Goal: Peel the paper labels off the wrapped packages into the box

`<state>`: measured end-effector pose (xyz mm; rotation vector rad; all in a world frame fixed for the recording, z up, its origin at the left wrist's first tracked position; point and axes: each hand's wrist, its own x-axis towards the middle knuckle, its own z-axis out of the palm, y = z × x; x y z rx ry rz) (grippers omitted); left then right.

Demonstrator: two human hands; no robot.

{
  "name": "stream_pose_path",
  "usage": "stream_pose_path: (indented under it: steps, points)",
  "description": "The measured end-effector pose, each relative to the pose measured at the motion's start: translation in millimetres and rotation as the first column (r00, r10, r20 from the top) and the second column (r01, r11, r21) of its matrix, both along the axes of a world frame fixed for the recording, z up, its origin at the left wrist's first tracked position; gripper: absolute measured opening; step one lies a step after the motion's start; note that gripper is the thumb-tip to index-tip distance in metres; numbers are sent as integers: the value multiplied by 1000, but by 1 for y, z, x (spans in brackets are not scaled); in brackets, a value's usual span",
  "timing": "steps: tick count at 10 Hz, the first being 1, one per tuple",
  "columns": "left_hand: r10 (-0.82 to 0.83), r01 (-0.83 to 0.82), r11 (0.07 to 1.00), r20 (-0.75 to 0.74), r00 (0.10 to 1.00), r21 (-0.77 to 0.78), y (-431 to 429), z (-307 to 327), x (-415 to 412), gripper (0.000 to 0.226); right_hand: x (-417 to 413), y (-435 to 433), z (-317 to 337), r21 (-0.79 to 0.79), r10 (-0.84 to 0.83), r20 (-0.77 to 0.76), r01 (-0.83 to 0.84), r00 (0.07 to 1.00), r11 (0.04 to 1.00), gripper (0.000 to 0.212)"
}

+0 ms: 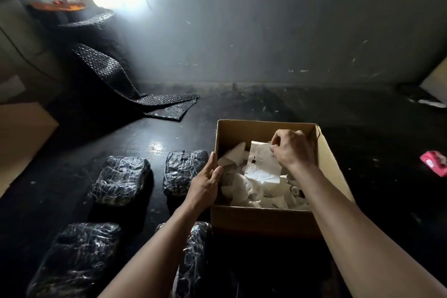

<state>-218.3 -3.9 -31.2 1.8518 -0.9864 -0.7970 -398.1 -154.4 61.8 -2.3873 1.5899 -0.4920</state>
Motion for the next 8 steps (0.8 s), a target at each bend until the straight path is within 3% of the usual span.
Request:
stream_pose_path:
  steps: [3,5,6,7,8]
  points:
    - [29,-29,999,23,999,22,-2,1,-2,54,-6,-1,-6,-44,3,24,-2,1000,999,21]
    - [50,-52,998,43,998,34,-3,2,-2,53,-8,3,-2,-58,23,42,-21,999,998,9]
    - [47,-48,998,60,997,30,-2,5,-4,53,-11,9,8,-41,71,59,-69,996,997,1]
    - [54,-55,998,52,997,22,1,7,-3,51,-11,25,28,38,96,58,-99,994,994,11]
    - [20,-18,1000,120,993,-16,20,15,-8,46,-22,58,73,116,178,162,-198,971,973,16]
